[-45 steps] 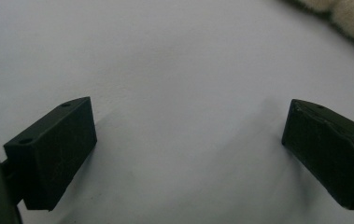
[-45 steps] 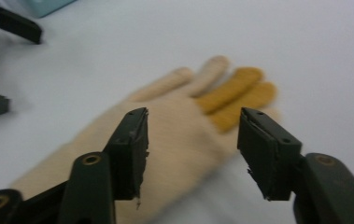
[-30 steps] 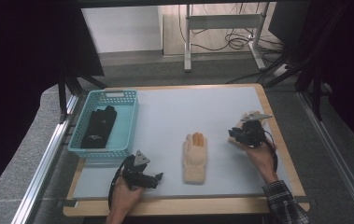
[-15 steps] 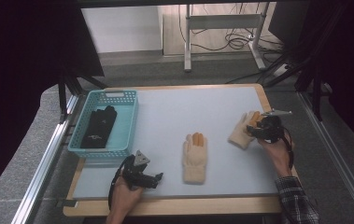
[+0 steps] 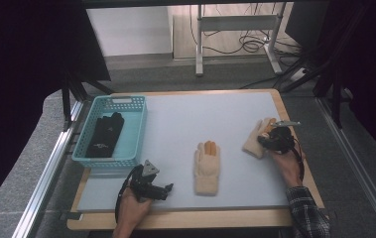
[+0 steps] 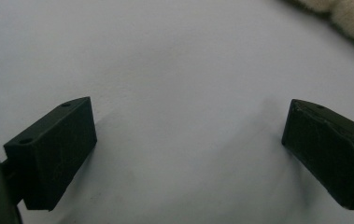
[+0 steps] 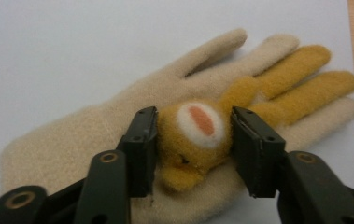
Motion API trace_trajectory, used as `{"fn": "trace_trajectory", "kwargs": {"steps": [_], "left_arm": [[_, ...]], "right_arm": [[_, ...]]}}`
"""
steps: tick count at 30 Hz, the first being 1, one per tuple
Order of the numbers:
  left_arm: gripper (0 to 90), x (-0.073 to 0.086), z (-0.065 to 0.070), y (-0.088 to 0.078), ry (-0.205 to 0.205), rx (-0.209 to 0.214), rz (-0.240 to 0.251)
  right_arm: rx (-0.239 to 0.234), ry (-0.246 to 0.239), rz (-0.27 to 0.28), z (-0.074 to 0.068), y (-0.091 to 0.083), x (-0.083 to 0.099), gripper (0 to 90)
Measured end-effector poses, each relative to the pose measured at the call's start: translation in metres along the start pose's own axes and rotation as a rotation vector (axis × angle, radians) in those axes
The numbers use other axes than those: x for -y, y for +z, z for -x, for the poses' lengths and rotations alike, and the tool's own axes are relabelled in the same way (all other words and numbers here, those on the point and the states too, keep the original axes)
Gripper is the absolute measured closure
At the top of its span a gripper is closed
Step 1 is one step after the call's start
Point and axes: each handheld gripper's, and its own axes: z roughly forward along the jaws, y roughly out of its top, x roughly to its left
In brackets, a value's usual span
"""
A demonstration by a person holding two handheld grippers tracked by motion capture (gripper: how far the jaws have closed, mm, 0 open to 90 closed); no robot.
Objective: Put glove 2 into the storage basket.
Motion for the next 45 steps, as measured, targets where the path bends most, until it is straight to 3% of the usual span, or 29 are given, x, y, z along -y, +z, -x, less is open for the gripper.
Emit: {"fn": "trace_trajectory", "kwargs": {"steps": [10, 19, 34, 45], "left_arm": [[3.4, 0.0, 0.0, 0.0, 0.0, 0.0, 0.0], [3.4, 0.0, 0.0, 0.0, -0.001, 0.0, 0.001], [3.3, 0.0, 0.0, 0.0, 0.0, 0.0, -0.001], [3.4, 0.0, 0.0, 0.0, 0.0, 0.0, 0.0]], "right_arm": [[-0.019, 0.002, -0.004, 0.0, -0.007, -0.002, 57.4], [-0.056, -0.007, 0.046, -0.004, -0.029, -0.009, 57.4], [-0.147, -0.062, 0.091, -0.024, -0.059, -0.022, 57.4], [-0.216, -0.117, 0.105, -0.043, -0.069, -0.026, 57.4]]}}
